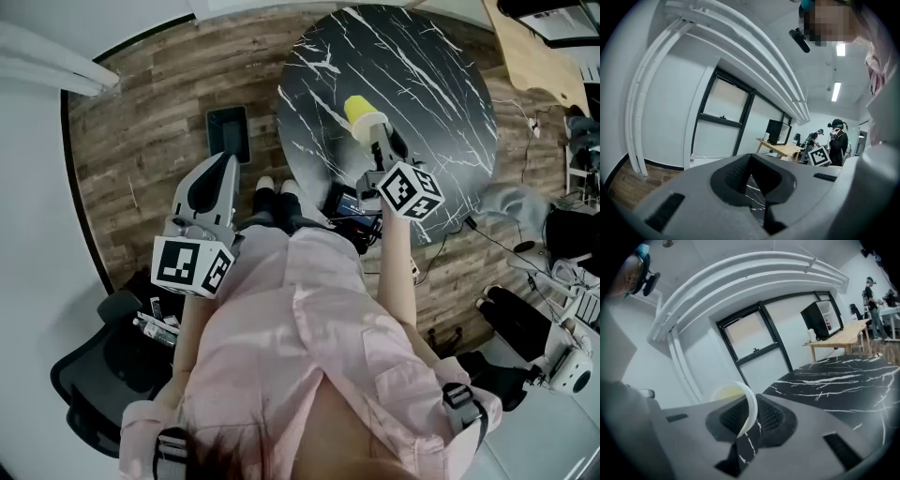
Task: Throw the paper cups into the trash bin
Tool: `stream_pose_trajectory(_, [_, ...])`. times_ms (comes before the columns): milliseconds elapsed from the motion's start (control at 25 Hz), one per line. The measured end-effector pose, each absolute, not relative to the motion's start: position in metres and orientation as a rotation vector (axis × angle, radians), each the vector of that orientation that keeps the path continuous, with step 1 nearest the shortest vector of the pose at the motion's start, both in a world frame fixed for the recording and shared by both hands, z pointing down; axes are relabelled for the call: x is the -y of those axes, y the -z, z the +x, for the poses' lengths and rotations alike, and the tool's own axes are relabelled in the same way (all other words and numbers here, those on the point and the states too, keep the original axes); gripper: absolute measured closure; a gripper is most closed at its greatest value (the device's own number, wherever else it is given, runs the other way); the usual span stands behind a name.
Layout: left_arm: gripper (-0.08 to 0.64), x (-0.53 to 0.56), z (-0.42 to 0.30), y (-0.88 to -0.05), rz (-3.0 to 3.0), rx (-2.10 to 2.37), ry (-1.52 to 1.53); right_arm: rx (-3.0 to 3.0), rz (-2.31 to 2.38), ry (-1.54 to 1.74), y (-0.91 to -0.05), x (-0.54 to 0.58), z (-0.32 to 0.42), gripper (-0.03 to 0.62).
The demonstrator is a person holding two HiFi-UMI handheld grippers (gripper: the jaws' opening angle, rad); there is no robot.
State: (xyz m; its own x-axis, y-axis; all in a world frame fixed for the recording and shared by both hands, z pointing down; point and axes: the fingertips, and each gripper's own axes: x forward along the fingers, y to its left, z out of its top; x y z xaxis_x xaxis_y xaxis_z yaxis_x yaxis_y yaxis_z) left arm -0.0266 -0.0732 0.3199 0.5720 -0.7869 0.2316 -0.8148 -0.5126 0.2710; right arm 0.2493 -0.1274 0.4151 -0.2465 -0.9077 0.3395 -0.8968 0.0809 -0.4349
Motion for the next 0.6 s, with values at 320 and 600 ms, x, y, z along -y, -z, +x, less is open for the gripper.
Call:
stream_pose_trajectory(320, [0.545,0.077,-0.029,-0.315,2.477,1.302,-0.106,-2.283,-1.803,0.595,-0.345,0.154,0.241,0.537])
stream_pose_trajectory(600, [0.545,0.075,-0.03,-0.314,2.489,1.269,-0.136,-2.365,-1.747,0.51,-0.351,0.195,0.217,0.537])
